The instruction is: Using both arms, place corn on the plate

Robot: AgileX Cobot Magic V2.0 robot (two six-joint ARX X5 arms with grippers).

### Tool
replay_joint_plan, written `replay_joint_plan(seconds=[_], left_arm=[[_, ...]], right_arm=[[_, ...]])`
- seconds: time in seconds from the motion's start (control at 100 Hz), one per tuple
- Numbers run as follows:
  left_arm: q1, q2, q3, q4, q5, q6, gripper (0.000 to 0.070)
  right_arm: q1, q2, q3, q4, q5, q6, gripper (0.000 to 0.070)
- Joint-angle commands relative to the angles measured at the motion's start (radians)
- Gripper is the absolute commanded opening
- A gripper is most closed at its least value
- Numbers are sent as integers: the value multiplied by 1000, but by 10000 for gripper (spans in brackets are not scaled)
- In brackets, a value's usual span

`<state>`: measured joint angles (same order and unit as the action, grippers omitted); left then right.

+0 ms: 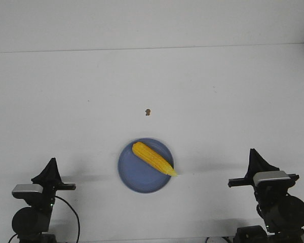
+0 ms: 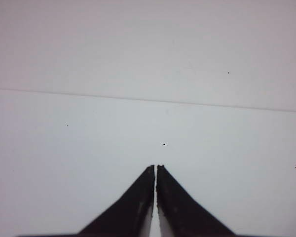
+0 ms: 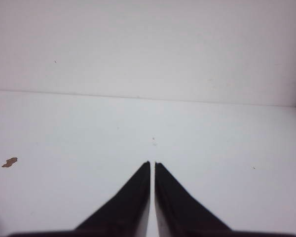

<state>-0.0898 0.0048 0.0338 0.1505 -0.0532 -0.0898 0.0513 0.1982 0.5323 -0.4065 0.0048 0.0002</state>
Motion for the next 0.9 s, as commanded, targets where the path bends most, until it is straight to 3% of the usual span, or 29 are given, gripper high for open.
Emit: replay_joint_plan(seconds=[0.0, 0.89], left_arm=[[-2, -2, -20, 13, 1, -7, 15], [-2, -2, -20, 8, 1, -6, 15]], right_arm=[[1, 2, 6, 10, 3, 7, 19], [-1, -7, 6, 9, 4, -1, 19]])
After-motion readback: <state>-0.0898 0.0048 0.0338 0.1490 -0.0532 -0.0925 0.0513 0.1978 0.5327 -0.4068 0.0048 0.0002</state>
